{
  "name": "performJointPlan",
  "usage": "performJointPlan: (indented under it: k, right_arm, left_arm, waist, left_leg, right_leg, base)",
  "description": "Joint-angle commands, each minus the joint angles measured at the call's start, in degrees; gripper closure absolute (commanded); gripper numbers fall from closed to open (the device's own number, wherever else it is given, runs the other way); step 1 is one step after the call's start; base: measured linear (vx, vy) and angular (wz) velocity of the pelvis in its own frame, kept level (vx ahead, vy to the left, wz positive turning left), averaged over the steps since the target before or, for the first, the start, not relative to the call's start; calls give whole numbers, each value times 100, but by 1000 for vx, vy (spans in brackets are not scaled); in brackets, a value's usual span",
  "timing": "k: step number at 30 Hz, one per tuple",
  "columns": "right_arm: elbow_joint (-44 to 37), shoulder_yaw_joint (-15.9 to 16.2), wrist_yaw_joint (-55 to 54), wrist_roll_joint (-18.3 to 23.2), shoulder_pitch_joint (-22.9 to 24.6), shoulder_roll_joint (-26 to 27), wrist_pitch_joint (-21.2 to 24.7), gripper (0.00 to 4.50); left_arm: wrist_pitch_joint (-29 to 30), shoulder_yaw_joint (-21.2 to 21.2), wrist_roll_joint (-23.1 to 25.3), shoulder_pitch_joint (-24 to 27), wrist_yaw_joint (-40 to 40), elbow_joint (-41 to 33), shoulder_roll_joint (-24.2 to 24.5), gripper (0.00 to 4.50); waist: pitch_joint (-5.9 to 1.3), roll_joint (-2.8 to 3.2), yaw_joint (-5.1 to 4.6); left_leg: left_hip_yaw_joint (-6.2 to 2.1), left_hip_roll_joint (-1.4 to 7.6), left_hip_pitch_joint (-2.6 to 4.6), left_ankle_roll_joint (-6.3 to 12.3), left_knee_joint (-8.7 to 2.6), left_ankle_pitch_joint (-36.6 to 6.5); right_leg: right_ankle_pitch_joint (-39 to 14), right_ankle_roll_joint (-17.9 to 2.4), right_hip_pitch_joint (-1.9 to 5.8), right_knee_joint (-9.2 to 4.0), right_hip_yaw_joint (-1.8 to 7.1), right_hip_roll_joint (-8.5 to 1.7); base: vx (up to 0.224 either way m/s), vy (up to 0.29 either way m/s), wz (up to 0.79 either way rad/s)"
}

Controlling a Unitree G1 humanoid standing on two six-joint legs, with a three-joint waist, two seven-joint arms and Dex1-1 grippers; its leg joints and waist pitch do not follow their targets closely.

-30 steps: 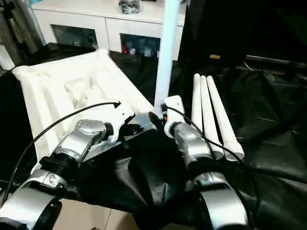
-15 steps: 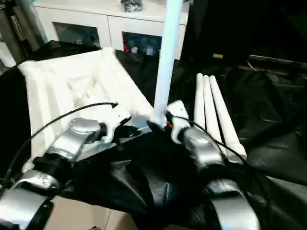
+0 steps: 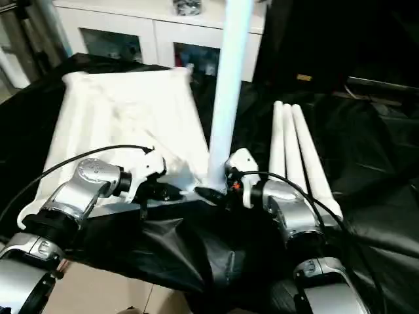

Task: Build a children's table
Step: Rotate leg to tighten, then rotate table base

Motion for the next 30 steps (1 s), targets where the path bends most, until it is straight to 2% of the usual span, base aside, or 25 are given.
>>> performJointPlan:
  k: [1,3,6,9,12,13,14,16,18,19,22,23,25,27,29,30]
  right_arm:
    - [-143,239,240,5,99,63,146,101]
    - [-174,248,280,38,113,62,207,130]
    - [-212,248,258,67,140,85,315,141]
    - [-229,225,106,53,181,147,443,171]
    - [156,67,-941,-177,93,415,456,173]
    - [215,45,-1080,-205,72,446,461,176]
    - [524,-56,-1794,-337,-44,589,463,176]
    - [852,-165,-2515,-422,-175,769,463,176]
    - [1077,-287,-3125,-433,-291,940,462,177]
    - [1188,-353,-3362,-404,-360,1024,509,177]
    - [1382,-457,-3763,-373,-505,1236,475,177]
    - [1437,-511,-3779,-327,-560,1329,450,142]
    - [1480,-557,-3849,-314,-597,1376,439,108]
    - [1595,-638,-3917,-250,-677,1412,377,105]
    - [1632,-629,-4060,-307,-716,1388,195,74]
    - [1557,-664,-4335,-375,-713,1303,-21,74]
  left_arm:
    - [-85,-100,-133,-19,-24,-162,-89,450]
    - [-82,-91,-126,-12,-13,-156,-86,450]
    - [-64,-87,-86,2,51,-138,-82,450]
    - [23,-39,-1,-23,325,-56,-125,450]
    - [288,107,119,-128,1087,117,-322,450]
    - [320,123,127,-140,1167,131,-346,450]
    - [479,213,143,-192,1550,179,-480,450]
    - [681,323,136,-251,1978,210,-662,450]
    - [843,383,158,-295,2311,204,-808,450]
    - [944,415,159,-318,2462,189,-889,450]
    - [1180,471,114,-364,2758,115,-1094,450]
    - [1245,468,106,-365,2842,59,-1174,450]
    - [1279,463,109,-361,2881,29,-1211,450]
    - [1299,457,96,-350,2912,11,-1253,450]
    - [1293,441,100,-336,2946,14,-1273,450]
    - [1298,452,106,-358,2998,81,-1295,450]
  waist:
    - [-336,6,-10]
    - [-337,5,-3]
    - [-348,-1,7]
    - [-340,-1,9]
    - [-310,2,-23]
    - [-282,2,-52]
    - [-286,4,-60]
    - [-284,6,-122]
    - [-286,10,-148]
    - [-294,2,-182]
    - [-303,8,-185]
    - [-317,6,-185]
    - [-326,6,-179]
    - [-334,19,-185]
    - [-323,15,-188]
    - [-317,37,-185]
  left_leg:
    - [-56,333,24,439,-343,-821]
    - [-62,336,20,424,-347,-803]
    - [-60,335,22,441,-339,-712]
    - [-60,330,22,424,-343,-768]
    - [-74,328,42,299,-367,-950]
    - [-82,316,58,200,-389,-1157]
    - [-91,302,77,136,-387,-1299]
    - [-116,305,74,7,-408,-1379]
    - [-110,307,83,-20,-407,-1381]
    - [-110,294,75,-2,-399,-1392]
    - [-98,281,44,121,-385,-1254]
    - [-92,280,35,160,-376,-1163]
    - [-82,280,29,219,-363,-1036]
    - [-78,282,18,269,-360,-947]
    - [-79,284,25,291,-365,-1013]
    - [-80,287,24,263,-367,-1057]
  right_leg:
    - [-930,-1320,332,-425,320,-531]
    - [-912,-1301,335,-421,318,-528]
    - [-760,-1316,336,-401,319,-527]
    - [-863,-1298,335,-416,315,-530]
    - [-1222,-1240,301,-459,323,-540]
    - [-1663,-1155,291,-503,320,-546]
    - [-2052,-1037,293,-547,321,-556]
    - [-2232,-958,276,-555,322,-545]
    - [-2136,-979,256,-556,332,-543]
    - [-2057,-1004,271,-544,329,-532]
    - [-1824,-1026,291,-539,332,-529]
    - [-1650,-1057,299,-523,334,-528]
    - [-1396,-1117,308,-498,335,-525]
    - [-1134,-1193,313,-475,331,-513]
    - [-1155,-1220,315,-481,325,-517]
    - [-1240,-1203,311,-492,327,-528]
  base:
    - [0,0,0]
    - [0,0,0]
    - [0,0,0]
    - [0,0,0]
    - [0,0,0]
    - [0,0,0]
    - [0,0,0]
    - [0,0,0]
    - [0,0,0]
    - [0,0,0]
    - [0,0,0]
    - [0,0,0]
    - [0,0,0]
    - [0,0,0]
    - [0,0,0]
    - [0,0,0]
